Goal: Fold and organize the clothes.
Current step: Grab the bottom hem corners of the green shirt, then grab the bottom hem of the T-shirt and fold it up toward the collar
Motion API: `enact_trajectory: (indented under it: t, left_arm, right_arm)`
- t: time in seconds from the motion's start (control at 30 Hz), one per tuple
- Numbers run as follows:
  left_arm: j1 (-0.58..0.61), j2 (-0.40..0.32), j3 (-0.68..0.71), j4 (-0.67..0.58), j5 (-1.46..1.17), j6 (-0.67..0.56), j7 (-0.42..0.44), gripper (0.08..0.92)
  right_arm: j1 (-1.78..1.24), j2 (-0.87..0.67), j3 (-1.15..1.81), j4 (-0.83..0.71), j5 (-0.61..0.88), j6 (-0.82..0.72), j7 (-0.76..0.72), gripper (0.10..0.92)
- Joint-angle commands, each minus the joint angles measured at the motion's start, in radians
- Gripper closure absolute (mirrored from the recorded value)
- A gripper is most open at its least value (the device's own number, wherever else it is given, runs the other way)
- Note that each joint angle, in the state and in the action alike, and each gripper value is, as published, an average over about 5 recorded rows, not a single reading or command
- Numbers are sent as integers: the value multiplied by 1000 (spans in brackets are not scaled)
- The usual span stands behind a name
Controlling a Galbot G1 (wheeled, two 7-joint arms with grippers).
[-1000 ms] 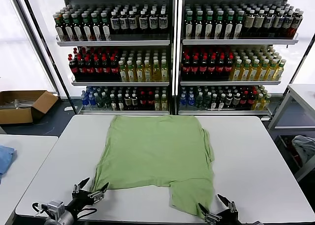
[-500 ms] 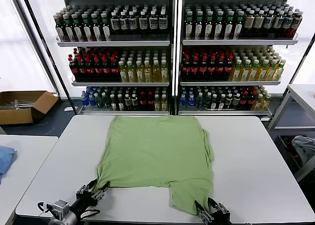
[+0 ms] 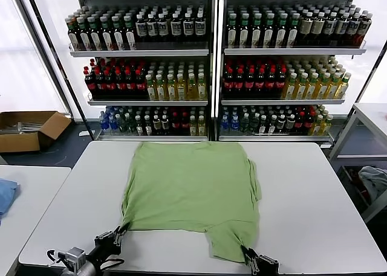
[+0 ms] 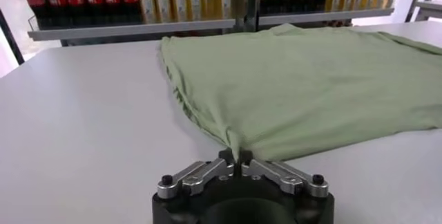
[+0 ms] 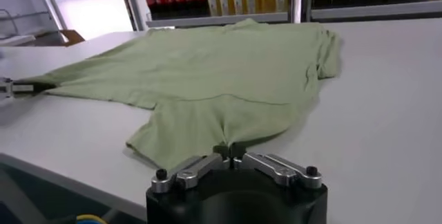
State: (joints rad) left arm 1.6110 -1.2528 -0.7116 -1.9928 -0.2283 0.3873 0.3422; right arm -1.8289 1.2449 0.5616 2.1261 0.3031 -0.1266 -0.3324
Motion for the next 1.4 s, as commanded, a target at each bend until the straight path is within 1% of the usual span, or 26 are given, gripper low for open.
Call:
enact_trajectory:
  t: [0.03,0.17,0.33,0.53,0.63,0.73,1.0,1.17,1.33,1.4]
  left_arm:
    - [21,0,-4,-86,-1,-3,-3,896]
    - [59,-6,-27,-167,0,0,-5,898]
    - [111,8,-58,-232,17,-8,-2,898]
    - [117,25,-91,-287,62,-5,30,897]
    - [70,38,-88,-256,58,16,50,897]
    - [4,60,-74,-203,7,54,53,898]
    - [-157,155,-25,-77,-112,143,39,897]
    - [-242,206,-5,11,-135,155,39,898]
    - [-327,223,33,80,-142,151,18,898]
    - [-366,226,57,111,-142,151,12,897]
  right_arm:
    - [-82,-9,44,21,68,162,-100,920]
    - [-142,-19,68,31,103,218,-149,920]
    - [-163,-18,74,66,170,241,-183,920]
    - [-34,-26,54,62,278,205,-109,920]
    - [73,-35,47,41,314,163,-66,920]
    - [162,-26,38,11,319,131,-29,920]
    - [338,-18,5,-85,317,67,31,920]
    - [473,-35,-16,-185,323,27,63,920]
    - [593,-45,-58,-281,304,-7,70,920]
    - [633,-45,-84,-328,273,-16,71,920]
